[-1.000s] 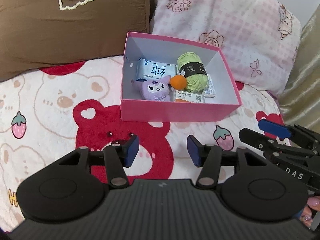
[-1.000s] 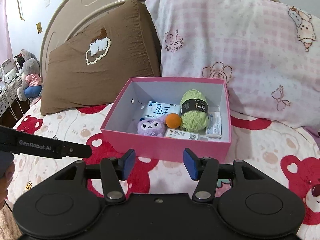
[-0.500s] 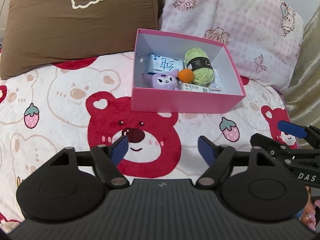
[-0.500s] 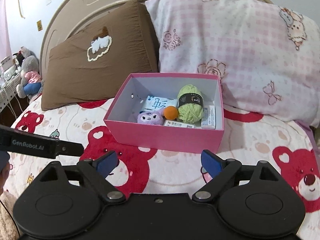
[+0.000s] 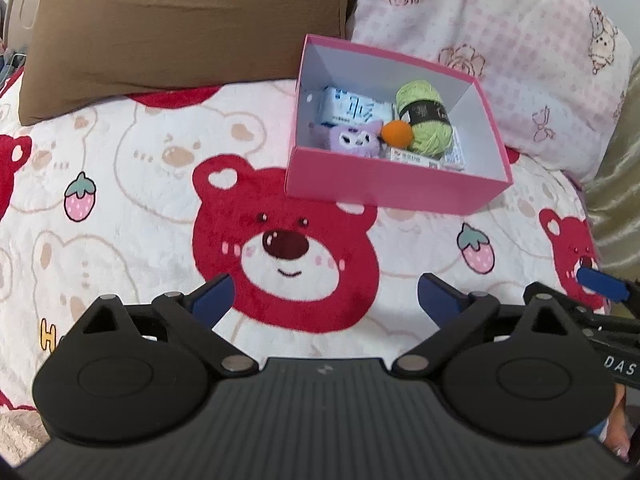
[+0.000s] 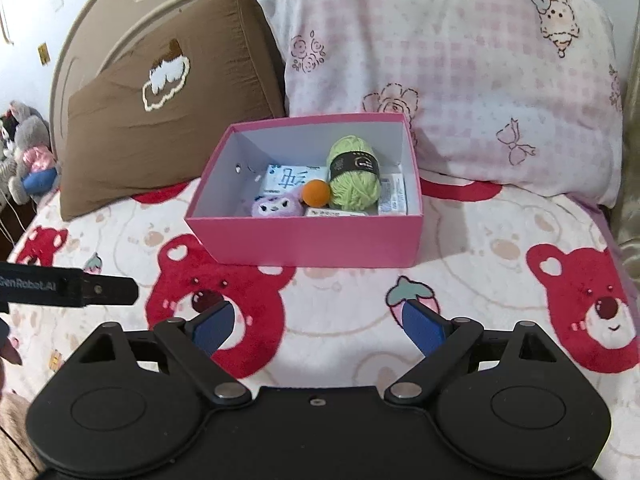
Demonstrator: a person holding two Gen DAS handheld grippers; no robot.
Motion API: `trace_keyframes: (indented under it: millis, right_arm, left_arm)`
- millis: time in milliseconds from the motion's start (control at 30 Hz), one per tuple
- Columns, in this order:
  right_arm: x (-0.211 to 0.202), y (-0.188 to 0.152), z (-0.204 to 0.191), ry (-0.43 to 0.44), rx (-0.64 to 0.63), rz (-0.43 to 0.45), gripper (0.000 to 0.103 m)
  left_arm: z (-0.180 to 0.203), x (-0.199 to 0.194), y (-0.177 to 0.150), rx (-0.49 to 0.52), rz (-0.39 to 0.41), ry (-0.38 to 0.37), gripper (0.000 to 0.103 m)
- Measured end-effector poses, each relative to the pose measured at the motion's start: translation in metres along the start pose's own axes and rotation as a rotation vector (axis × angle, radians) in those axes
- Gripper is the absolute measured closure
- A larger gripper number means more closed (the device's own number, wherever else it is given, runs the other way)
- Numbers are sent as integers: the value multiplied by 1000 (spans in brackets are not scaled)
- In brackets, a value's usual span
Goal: Organize objects
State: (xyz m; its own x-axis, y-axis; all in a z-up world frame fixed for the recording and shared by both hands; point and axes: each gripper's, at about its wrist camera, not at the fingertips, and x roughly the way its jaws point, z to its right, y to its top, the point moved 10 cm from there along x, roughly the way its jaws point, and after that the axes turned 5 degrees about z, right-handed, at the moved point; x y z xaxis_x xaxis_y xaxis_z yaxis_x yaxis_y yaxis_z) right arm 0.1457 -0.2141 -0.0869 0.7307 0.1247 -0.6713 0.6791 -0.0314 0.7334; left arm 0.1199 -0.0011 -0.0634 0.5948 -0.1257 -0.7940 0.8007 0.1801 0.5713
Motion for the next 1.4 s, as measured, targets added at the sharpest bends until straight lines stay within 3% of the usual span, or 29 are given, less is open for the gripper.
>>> trace_keyframes:
  millis: [200,700,1400]
  right_arm:
    - [7,-5,4,-69,-51,-34,10]
    - [0,-11,2,-57,-46,-41,10]
    - [-2,-15,-4,-75,-65,13,10]
  left_arm:
    - [-8,-5,-3,13,23,38,4]
    - [-20,-4,-19,61,-33,126,3]
    - [-24,0,-28,99,-61,151,3]
